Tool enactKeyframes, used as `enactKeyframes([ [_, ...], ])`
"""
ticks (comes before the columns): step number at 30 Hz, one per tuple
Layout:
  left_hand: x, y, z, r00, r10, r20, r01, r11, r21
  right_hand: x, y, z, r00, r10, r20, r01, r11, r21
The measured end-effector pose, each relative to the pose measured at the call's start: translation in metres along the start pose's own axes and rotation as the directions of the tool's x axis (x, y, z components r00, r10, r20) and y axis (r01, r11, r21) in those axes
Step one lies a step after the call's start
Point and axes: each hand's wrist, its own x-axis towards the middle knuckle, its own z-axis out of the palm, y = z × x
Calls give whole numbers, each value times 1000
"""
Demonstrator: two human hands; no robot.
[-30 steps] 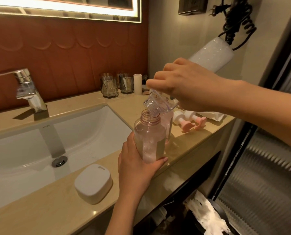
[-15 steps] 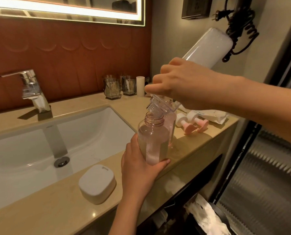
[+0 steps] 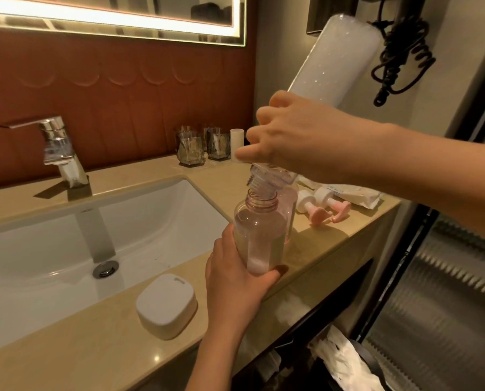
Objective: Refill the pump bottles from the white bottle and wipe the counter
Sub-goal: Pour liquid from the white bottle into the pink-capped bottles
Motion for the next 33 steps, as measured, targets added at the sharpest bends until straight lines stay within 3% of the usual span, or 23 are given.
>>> enactKeyframes([
  [26, 1, 0, 1, 1000, -3, 5, 3, 1000, -31, 10, -9, -4, 995, 33, 96, -13, 978, -207],
  [33, 0, 0, 1, 1000, 7, 1, -7, 999, -33, 7, -9, -5, 997, 37, 64, -27, 988, -152],
])
